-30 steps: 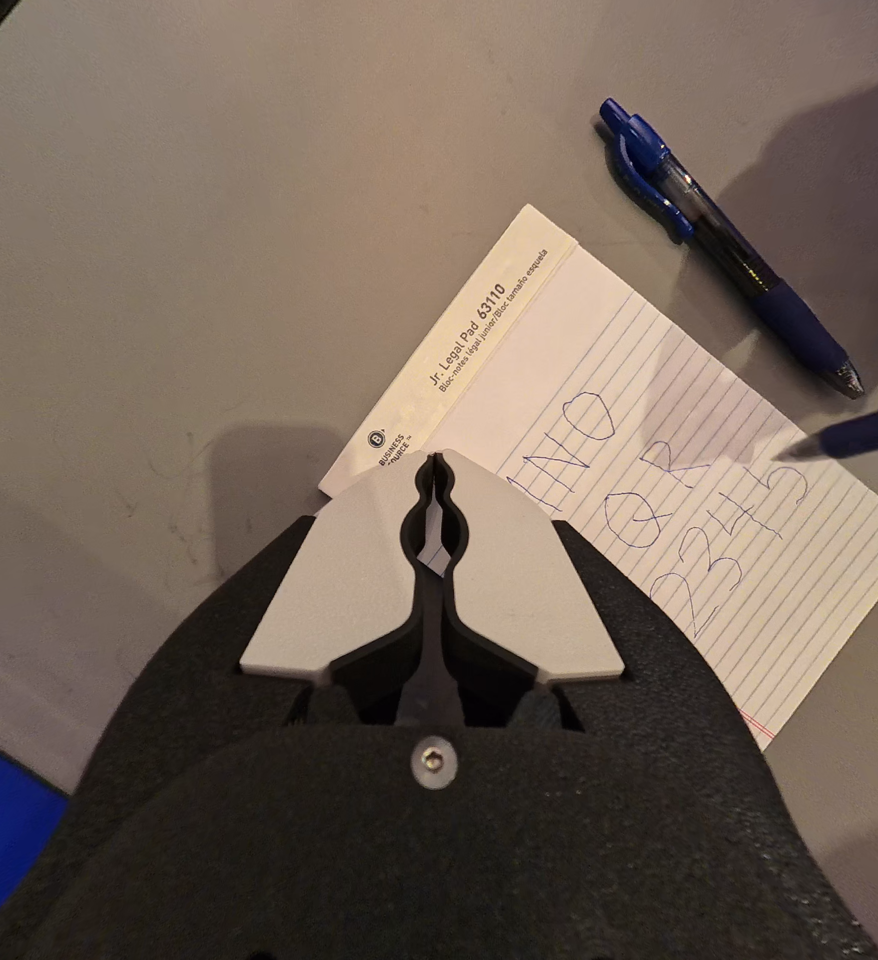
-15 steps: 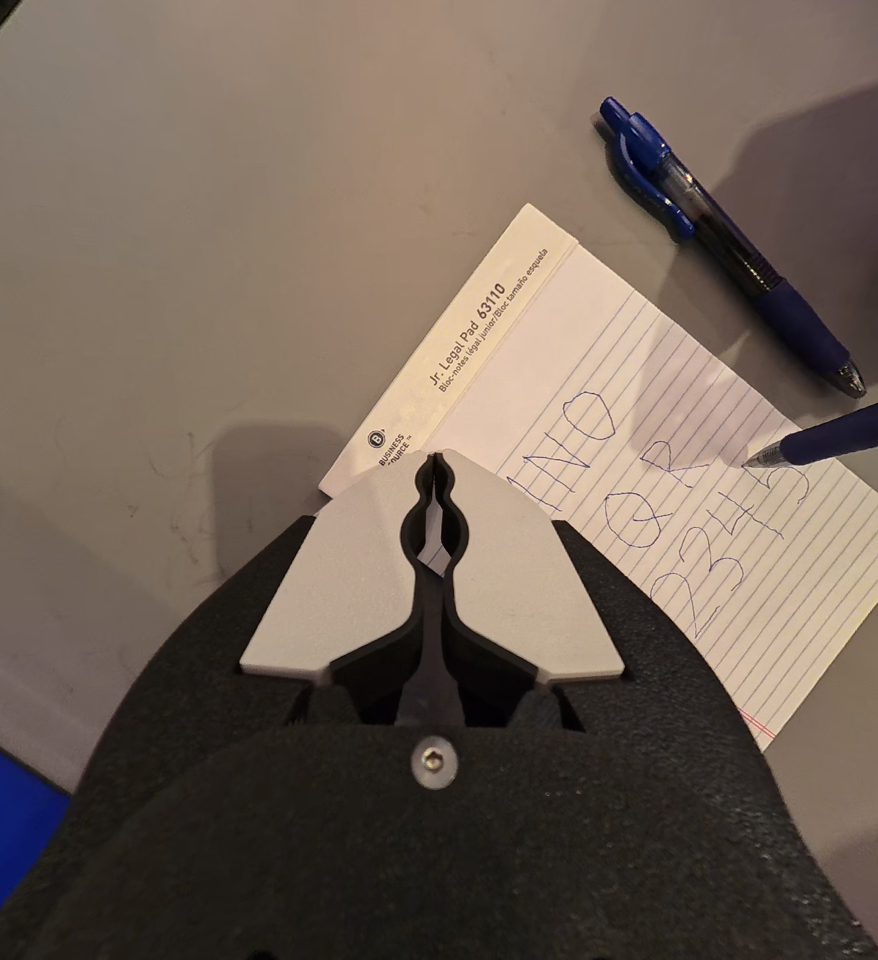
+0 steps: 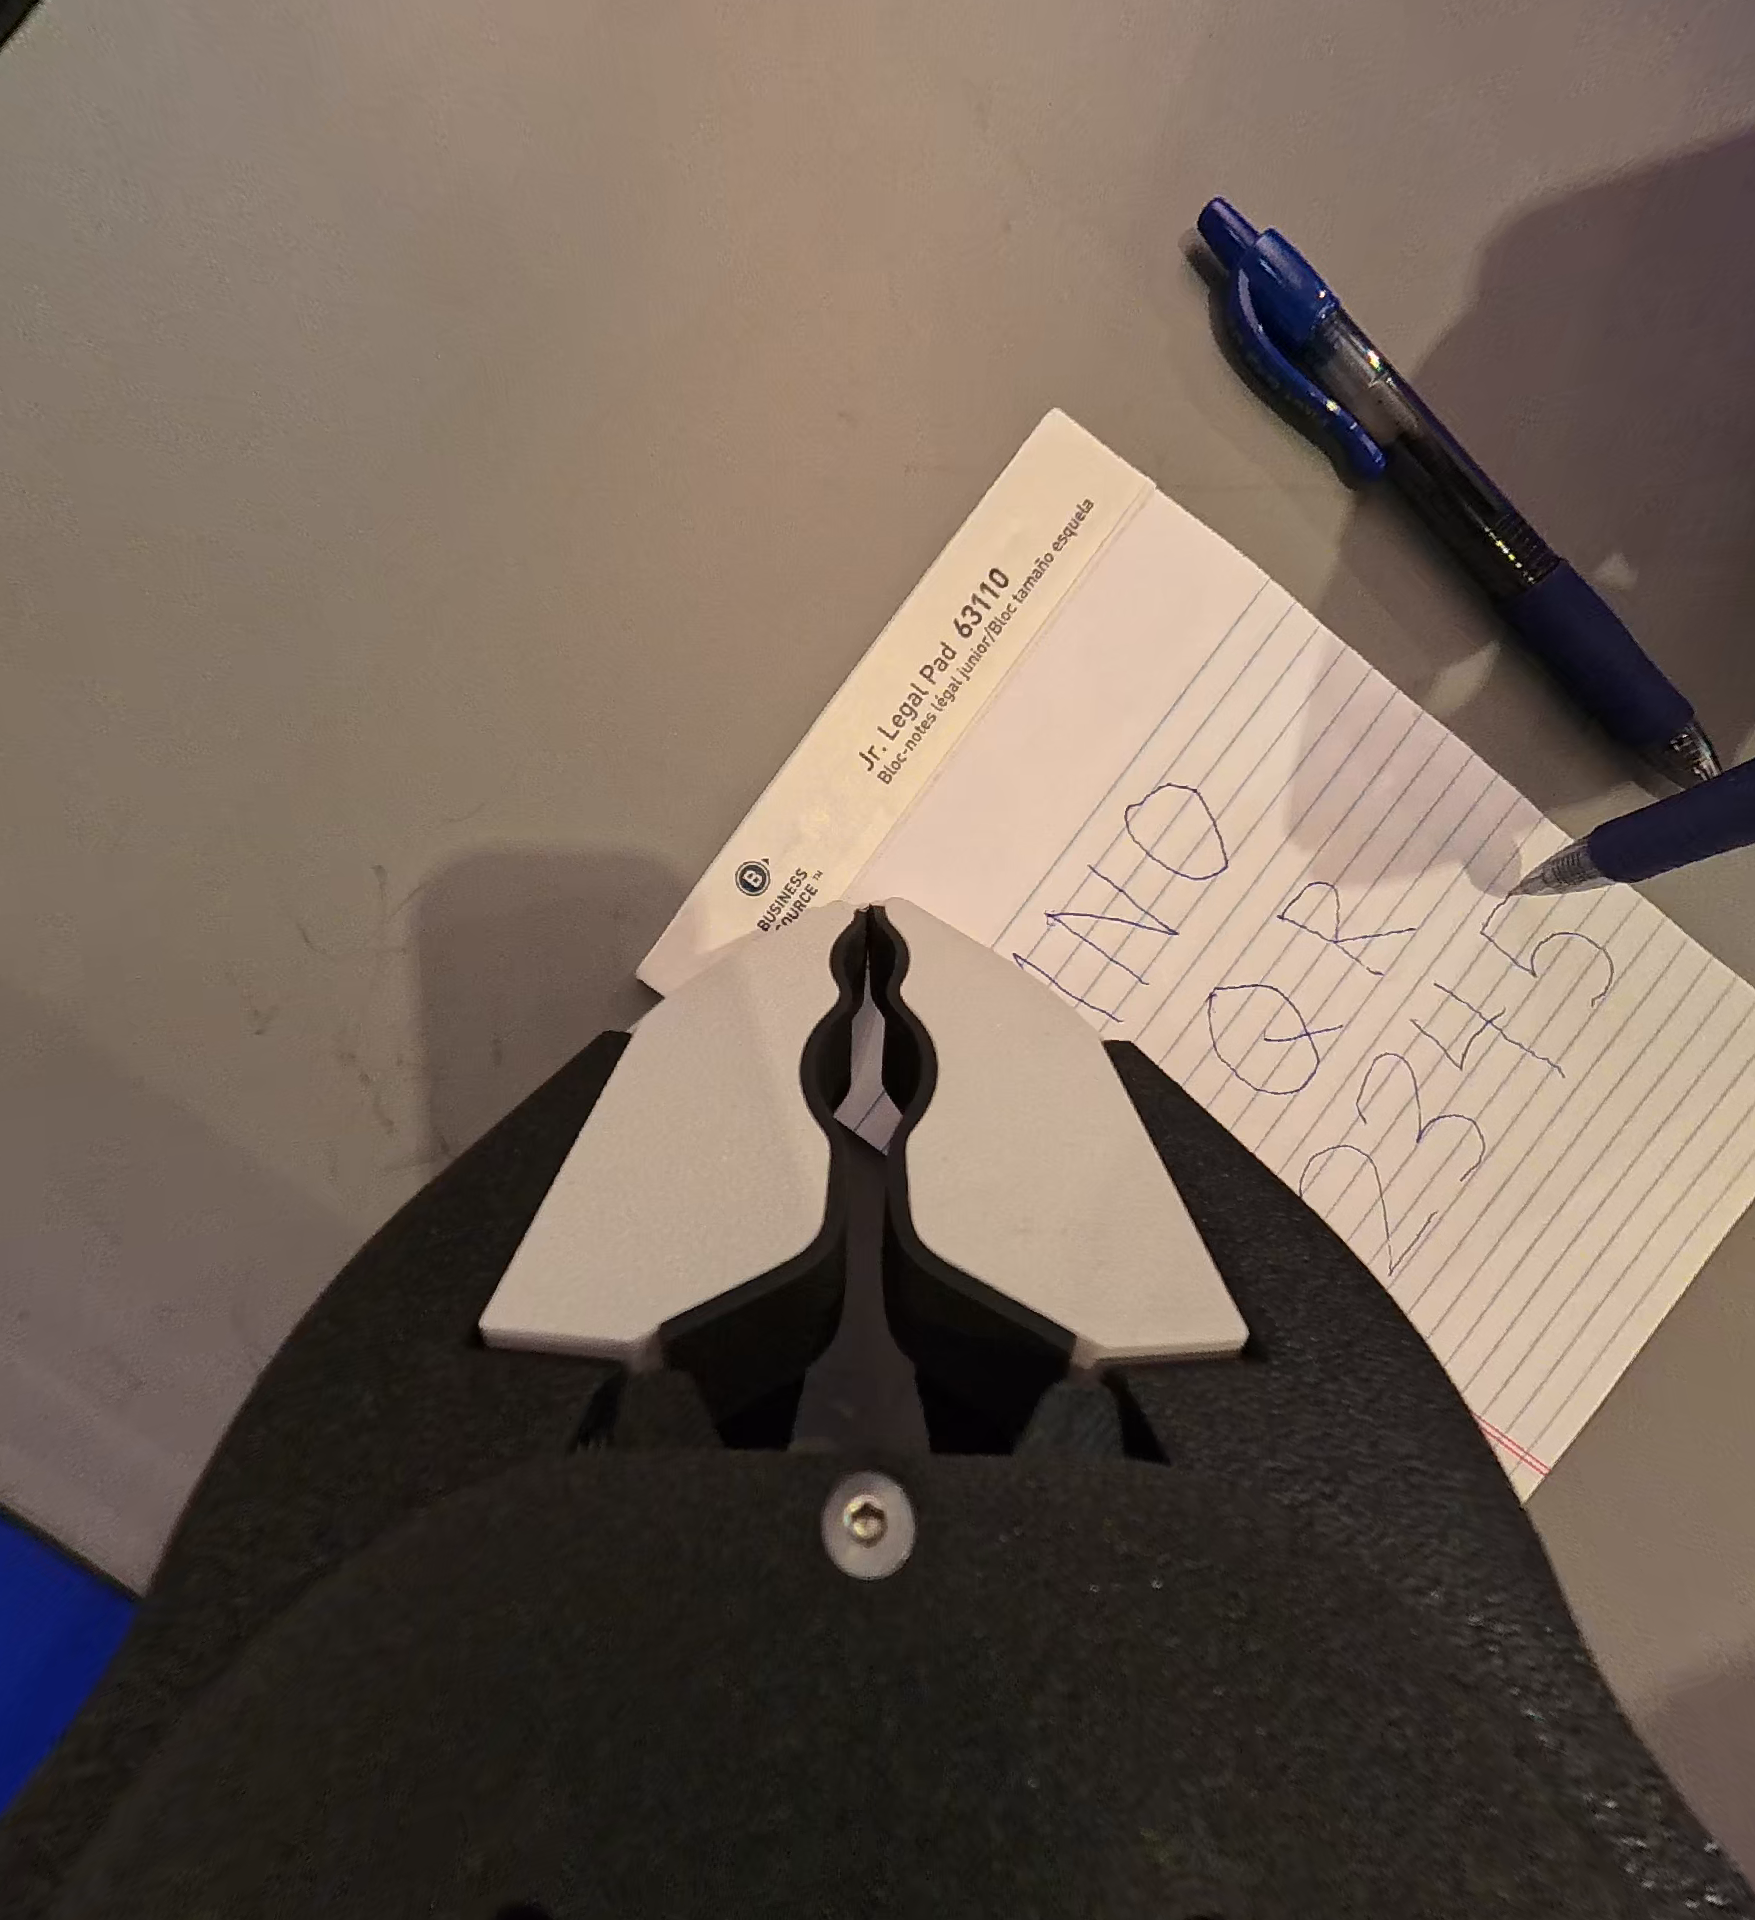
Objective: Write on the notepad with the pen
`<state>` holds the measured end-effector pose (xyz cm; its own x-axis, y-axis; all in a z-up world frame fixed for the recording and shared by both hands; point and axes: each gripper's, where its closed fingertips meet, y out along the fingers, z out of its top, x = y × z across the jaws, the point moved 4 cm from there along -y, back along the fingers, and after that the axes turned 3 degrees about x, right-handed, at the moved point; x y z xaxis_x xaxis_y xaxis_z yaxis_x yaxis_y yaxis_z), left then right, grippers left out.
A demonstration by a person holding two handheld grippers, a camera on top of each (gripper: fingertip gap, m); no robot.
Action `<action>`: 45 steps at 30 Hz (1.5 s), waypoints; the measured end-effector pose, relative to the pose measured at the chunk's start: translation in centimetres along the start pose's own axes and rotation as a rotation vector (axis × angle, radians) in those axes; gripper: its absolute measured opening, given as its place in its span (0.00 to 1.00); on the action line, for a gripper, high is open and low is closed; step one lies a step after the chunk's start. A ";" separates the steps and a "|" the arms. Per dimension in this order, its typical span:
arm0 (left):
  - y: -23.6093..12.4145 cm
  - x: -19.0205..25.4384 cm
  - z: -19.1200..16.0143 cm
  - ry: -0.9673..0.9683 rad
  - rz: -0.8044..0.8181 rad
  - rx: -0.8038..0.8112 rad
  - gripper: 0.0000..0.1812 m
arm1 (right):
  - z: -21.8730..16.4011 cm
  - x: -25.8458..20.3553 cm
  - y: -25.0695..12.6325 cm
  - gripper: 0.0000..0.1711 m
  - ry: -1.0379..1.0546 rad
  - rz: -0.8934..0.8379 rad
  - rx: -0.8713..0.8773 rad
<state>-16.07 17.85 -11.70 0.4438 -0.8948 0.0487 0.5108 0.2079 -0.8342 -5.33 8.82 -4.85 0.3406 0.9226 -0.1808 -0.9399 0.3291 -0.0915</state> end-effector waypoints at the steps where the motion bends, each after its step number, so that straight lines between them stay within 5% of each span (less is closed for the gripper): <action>1: 0.0 0.0 0.0 0.000 0.000 0.000 0.00 | 0.0 0.0 0.0 0.03 0.000 -0.001 0.000; 10: 0.0 0.0 0.0 -0.003 -0.003 0.001 0.00 | 0.1 -0.1 0.0 0.02 0.004 0.015 0.014; 15: -0.4 0.1 0.5 -0.014 -0.013 -0.013 0.00 | 3.5 -2.8 -0.2 0.02 -0.111 0.056 0.148; 23: -8.6 6.4 7.6 0.097 -0.155 0.505 0.00 | 3.1 -3.5 1.1 0.02 -0.072 0.033 0.080; 28: -12.6 10.9 9.0 0.172 -0.283 0.673 0.00 | 3.2 -3.6 1.4 0.02 -0.059 0.002 0.051; 45: -11.5 13.1 8.5 0.208 -0.360 0.612 0.00 | 3.2 -3.6 1.5 0.02 0.009 0.009 0.033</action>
<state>-9.86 7.12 3.21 0.0537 -0.9929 0.1060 0.9446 0.0161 -0.3277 -8.02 6.63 -1.17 0.3326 0.9236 -0.1907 -0.9430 0.3277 -0.0577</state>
